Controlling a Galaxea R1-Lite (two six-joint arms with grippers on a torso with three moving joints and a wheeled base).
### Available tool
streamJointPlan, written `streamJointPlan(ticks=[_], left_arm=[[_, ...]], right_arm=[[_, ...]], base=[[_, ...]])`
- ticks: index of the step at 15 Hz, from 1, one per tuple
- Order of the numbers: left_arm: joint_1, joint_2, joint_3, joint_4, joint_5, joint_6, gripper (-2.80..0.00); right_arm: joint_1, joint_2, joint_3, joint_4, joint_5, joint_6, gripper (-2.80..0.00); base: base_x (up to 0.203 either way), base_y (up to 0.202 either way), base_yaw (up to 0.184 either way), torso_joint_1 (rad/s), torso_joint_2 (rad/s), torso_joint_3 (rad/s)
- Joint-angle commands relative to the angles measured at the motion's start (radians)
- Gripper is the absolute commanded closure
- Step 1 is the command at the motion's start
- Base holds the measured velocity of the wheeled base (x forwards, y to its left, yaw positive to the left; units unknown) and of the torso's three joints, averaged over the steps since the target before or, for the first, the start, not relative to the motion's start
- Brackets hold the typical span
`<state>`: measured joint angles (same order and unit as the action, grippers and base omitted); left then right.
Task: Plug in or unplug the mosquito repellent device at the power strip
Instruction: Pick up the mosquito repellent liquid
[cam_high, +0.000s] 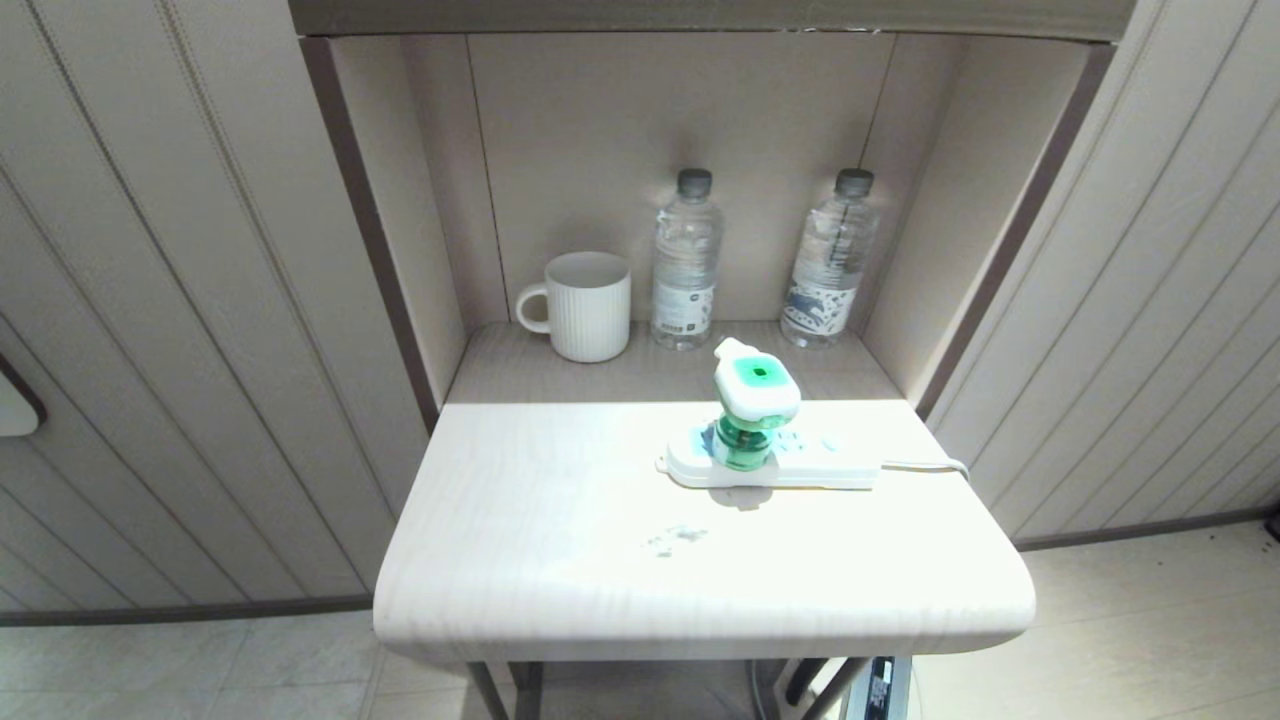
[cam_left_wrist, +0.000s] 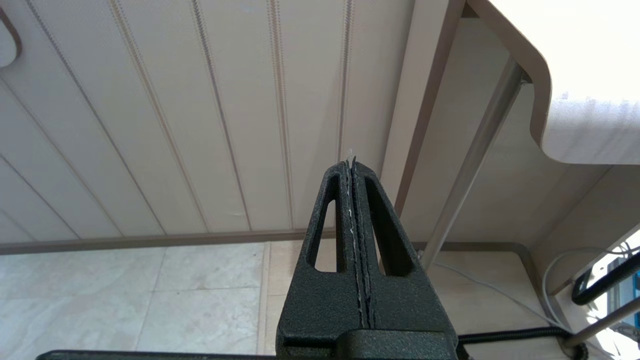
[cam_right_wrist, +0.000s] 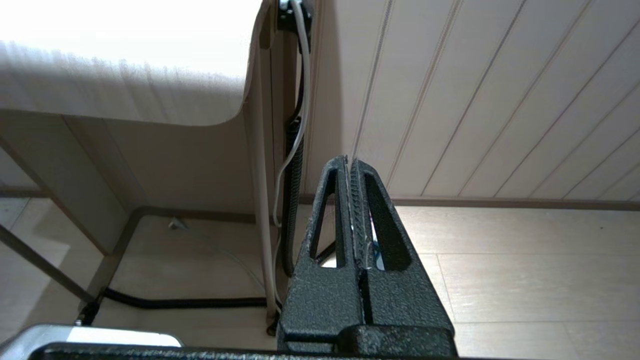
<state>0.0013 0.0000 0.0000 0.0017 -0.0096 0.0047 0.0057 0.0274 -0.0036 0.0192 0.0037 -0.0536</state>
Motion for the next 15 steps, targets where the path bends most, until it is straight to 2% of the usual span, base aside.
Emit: streamJointPlan(ticks=[1, 2, 15], left_arm=[[0.0, 0.002, 0.0, 0.0, -0.001, 0.0, 0.0], [0.0, 0.002, 0.0, 0.0, -0.001, 0.001, 0.0], [0.0, 0.002, 0.0, 0.0, -0.001, 0.0, 0.0]], right_arm=[[0.002, -0.027, 0.004, 0.001, -0.005, 0.042, 0.0], [-0.001, -0.025, 0.004, -0.001, -0.025, 0.089, 0.0], [0.0, -0.026, 0.004, -0.005, -0.025, 0.08, 0.0]], base=[[0.0, 0.0, 0.0, 0.0, 0.0, 0.0], [0.0, 0.0, 0.0, 0.0, 0.0, 0.0], [0.0, 0.0, 0.0, 0.0, 0.0, 0.0]])
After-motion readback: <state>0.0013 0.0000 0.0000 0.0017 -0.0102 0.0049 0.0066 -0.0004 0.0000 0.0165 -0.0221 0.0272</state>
